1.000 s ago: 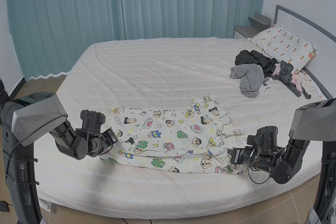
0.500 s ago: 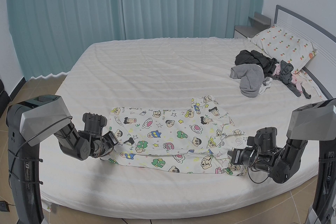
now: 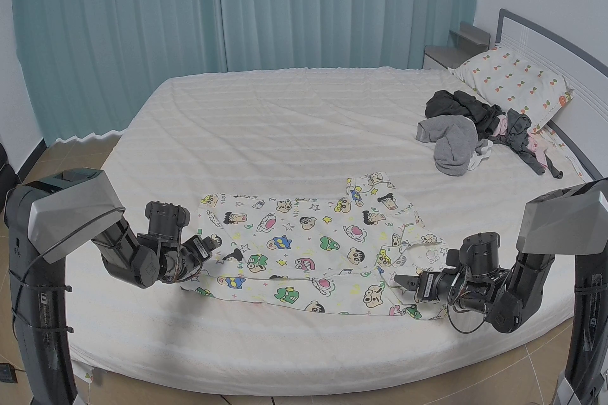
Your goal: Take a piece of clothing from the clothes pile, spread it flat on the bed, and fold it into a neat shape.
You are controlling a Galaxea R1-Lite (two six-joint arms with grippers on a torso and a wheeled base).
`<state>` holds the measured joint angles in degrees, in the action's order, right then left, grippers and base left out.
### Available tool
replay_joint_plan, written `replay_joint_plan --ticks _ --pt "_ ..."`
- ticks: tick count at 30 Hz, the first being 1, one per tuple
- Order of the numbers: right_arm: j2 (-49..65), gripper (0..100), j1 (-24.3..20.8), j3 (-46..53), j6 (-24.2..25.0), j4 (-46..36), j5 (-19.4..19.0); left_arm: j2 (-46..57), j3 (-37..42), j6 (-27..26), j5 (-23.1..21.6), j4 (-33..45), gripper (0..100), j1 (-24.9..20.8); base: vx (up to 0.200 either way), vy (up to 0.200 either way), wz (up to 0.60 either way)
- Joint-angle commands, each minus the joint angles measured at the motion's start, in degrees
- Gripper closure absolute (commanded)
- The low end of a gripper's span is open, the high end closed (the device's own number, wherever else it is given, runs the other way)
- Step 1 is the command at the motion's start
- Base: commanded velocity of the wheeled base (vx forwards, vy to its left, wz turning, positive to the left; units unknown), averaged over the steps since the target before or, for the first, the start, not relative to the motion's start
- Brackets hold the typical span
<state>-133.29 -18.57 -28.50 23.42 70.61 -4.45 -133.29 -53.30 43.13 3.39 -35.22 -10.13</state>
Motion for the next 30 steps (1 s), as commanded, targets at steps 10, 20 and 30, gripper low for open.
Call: replay_joint_plan --ticks 10,20,30 --pt "0.3 0 -0.2 0.6 0.2 0.1 0.1 3.0 -1.3 7.3 -1.9 6.5 0 -9.2 0.0 0.0 0.0" --pt "0.2 0 -0.5 0.7 0.1 0.1 0.1 -0.5 -4.0 7.0 0.9 6.5 0 -12.9 0.0 0.0 0.0" --pt "-0.1 0 -0.5 2.3 0.0 2.9 0.1 -4.6 -9.7 5.7 3.2 7.1 0 -16.5 0.0 0.0 0.0"
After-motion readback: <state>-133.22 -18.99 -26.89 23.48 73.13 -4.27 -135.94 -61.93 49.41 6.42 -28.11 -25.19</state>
